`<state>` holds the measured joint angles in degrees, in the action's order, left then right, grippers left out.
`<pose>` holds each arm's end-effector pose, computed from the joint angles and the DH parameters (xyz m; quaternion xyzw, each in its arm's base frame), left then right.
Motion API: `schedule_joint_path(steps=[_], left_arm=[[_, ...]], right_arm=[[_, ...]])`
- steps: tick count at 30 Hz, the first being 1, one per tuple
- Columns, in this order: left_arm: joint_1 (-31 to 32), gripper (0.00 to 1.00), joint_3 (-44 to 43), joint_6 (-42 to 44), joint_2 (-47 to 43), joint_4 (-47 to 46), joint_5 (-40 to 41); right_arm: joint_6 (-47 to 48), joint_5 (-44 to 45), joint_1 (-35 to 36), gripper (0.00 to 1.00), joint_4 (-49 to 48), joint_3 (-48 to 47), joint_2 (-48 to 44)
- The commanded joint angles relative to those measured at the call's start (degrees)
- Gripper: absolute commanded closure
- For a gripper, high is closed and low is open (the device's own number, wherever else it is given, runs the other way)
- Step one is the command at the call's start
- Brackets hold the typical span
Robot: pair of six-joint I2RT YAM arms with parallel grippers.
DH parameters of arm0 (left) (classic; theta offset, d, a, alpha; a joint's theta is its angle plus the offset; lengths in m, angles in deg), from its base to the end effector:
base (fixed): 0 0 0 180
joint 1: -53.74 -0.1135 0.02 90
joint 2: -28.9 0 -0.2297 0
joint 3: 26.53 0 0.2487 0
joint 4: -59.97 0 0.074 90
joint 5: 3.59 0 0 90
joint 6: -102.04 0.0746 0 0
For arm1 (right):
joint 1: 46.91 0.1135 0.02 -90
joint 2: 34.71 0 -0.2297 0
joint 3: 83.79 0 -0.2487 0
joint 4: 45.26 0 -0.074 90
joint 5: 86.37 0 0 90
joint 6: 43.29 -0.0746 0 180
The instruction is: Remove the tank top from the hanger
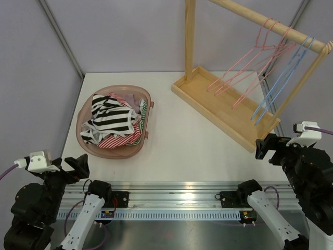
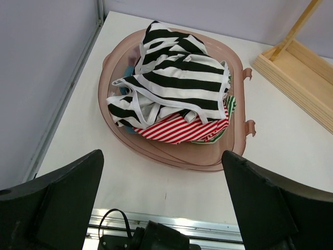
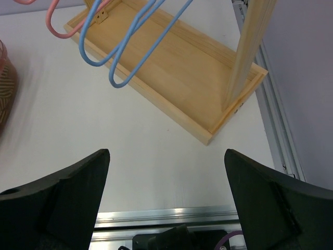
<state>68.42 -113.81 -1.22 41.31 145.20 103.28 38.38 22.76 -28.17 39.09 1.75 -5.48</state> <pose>0.0090 0.0200 0.3768 -0.0845 0.7609 -0.0436 0.6419 0.0649 -0.0038 0.4042 0.0231 0.8088 0.0022 0.5876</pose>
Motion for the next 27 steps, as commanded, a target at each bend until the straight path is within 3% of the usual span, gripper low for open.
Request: schedule_joint_path(steps=[1,11,27], left_arm=[[0.26,0.01,0.37,0.25,-0.45,-0.6,-2.09],[0.35,0.01,5.29,-1.6,-2.82,-2.71,-7.98],[0.35,0.01,6.96,-1.69,-2.3,-4.03,-8.6]], right_arm=[[1.66,1.96,0.24,0.01,-0.34,1.21,-1.54],[0.87,-1.65,0.24,0.0,-3.77,5.51,-4.98],[0.08,-2.52,0.24,0.0,-6.06,7.89,-4.71]])
